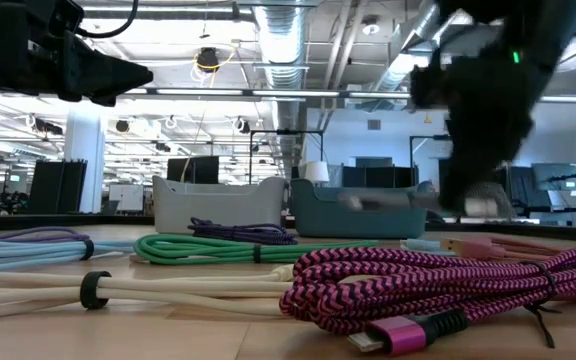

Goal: Pick & Place USB Port
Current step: Put the white patterned charger cable into the green bin, then put the right light blue charger cable into the white bin

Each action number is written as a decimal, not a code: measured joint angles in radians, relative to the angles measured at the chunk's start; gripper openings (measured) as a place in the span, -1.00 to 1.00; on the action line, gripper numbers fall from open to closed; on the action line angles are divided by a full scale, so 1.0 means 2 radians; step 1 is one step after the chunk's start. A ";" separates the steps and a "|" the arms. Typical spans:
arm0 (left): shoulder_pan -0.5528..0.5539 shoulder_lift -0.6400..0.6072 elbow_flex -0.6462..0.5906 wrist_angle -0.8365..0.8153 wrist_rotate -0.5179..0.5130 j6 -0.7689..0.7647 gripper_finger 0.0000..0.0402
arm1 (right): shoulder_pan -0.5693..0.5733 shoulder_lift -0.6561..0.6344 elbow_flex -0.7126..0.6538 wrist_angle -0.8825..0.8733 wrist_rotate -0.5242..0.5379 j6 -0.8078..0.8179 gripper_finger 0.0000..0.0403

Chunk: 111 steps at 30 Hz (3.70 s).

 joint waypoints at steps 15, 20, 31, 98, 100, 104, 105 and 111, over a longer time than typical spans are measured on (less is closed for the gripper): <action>0.000 0.000 0.000 0.000 0.000 0.000 -0.59 | -0.060 -0.073 0.102 -0.114 0.082 -0.177 -0.97; 0.000 0.000 0.000 0.000 0.000 0.000 -0.59 | -0.112 -0.057 0.104 -0.114 0.081 -0.249 -0.97; 0.000 0.000 0.000 0.000 0.000 0.000 -0.59 | -0.226 0.000 0.104 -0.065 0.026 -0.366 -0.97; 0.000 0.001 0.000 0.000 0.000 0.000 -0.59 | -0.135 0.058 0.235 -0.276 -0.141 -0.294 -0.37; 0.000 0.001 0.000 0.000 0.000 0.000 -0.59 | -0.119 0.058 0.235 -0.280 -0.140 -0.278 -0.36; 0.000 0.001 0.000 0.000 0.000 0.000 -0.59 | -0.080 0.058 0.235 -0.273 -0.080 -0.247 -0.35; 0.000 0.001 0.000 0.000 0.000 0.000 -0.59 | -0.068 0.058 0.235 -0.275 -0.052 -0.242 -0.35; 0.000 0.001 0.000 0.000 0.000 0.000 -0.59 | -0.006 0.058 0.235 -0.298 0.086 -0.189 -0.36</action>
